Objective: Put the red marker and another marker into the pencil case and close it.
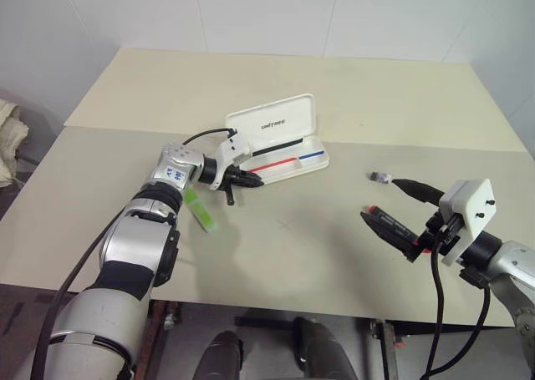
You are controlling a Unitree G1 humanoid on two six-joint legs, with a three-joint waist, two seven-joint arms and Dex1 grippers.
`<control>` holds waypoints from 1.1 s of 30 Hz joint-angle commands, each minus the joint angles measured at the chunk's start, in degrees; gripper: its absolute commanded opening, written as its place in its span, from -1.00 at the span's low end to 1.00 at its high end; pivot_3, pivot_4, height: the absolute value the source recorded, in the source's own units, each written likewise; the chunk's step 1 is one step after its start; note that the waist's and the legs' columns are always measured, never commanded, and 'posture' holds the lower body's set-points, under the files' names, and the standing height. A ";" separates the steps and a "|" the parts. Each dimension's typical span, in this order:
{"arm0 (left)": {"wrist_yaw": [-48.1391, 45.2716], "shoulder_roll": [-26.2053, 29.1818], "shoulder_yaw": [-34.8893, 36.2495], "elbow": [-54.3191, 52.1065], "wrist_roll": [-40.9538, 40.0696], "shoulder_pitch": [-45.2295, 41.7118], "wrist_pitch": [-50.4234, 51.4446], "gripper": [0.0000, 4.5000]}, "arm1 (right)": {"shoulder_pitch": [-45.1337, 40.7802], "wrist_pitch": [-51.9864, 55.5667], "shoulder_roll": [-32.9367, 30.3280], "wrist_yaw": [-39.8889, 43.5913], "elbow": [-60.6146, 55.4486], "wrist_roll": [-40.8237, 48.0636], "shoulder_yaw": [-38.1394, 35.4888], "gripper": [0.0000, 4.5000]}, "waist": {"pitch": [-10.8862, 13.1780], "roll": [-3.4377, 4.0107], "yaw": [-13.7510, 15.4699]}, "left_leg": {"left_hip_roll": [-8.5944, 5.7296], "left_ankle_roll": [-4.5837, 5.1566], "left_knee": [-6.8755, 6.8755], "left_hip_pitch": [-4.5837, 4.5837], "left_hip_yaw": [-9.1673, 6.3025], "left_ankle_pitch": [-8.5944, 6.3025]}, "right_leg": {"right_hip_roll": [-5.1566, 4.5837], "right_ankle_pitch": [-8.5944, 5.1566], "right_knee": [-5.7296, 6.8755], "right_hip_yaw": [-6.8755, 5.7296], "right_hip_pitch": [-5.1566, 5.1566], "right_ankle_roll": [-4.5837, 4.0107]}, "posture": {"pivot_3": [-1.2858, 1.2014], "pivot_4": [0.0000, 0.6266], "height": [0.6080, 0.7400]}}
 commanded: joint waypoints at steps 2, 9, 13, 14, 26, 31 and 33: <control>-5.47 1.81 0.26 -4.34 -1.17 -1.13 -3.44 -0.99 | -1.02 -1.86 -1.19 1.10 0.51 0.14 -1.90 1.00 | 0.01 -0.01 0.02 | 0.00 0.00 0.00 -0.03 0.00 0.00 | 0.00 0.00 -0.02 0.00 -0.01 0.00 | 0.03 -0.52 1.00; -14.34 5.27 -2.33 -18.54 -1.82 5.37 -6.06 -0.99 | -2.54 -2.54 -2.18 2.63 2.75 0.29 -1.46 1.00 | 0.01 -0.02 0.00 | 0.02 0.00 -0.03 -0.04 0.00 0.00 | 0.00 0.00 -0.03 0.00 -0.03 0.00 | 0.03 -0.52 1.00; -16.75 7.31 -4.45 -32.91 -2.92 12.81 -2.79 -0.99 | -1.38 -2.46 -2.90 4.06 3.05 0.63 -2.28 1.00 | 0.01 -0.02 0.02 | 0.03 0.00 -0.02 -0.05 0.01 0.00 | -0.01 0.00 -0.01 0.05 -0.04 0.00 | 0.03 -0.52 1.00; -15.90 7.32 -4.80 -36.14 -2.93 14.68 -1.50 -0.99 | -0.77 -2.37 -2.97 4.55 2.72 1.14 -2.80 1.00 | 0.01 -0.02 0.07 | 0.03 0.00 -0.01 -0.05 0.00 0.00 | -0.01 0.00 0.00 0.05 -0.04 0.00 | 0.03 -0.52 1.00; -9.14 7.06 -10.45 -59.22 -1.97 27.45 6.37 -0.99 | 11.35 -2.76 -3.07 12.20 -1.52 6.89 -11.34 1.00 | 0.01 -0.01 0.25 | 0.02 0.00 0.09 -0.03 0.01 0.00 | -0.03 0.00 0.04 0.06 0.01 0.00 | 0.03 -0.52 1.00; -6.87 7.42 -11.33 -61.13 -2.19 29.17 6.77 -0.99 | 11.13 -3.35 -2.90 10.89 -1.13 5.92 -11.09 1.00 | 0.01 -0.01 0.05 | 0.02 0.02 0.15 0.04 0.15 0.01 | -0.02 0.00 0.04 0.18 0.05 0.00 | 0.03 -0.52 1.00; -5.85 7.48 -11.51 -62.06 -2.40 30.05 6.62 -0.99 | 10.97 -3.55 -2.91 10.59 -1.01 5.51 -10.75 1.00 | 0.00 0.00 0.11 | 0.02 0.05 0.14 0.09 0.17 0.03 | -0.01 0.00 0.04 0.21 0.08 0.00 | 0.03 -0.52 1.00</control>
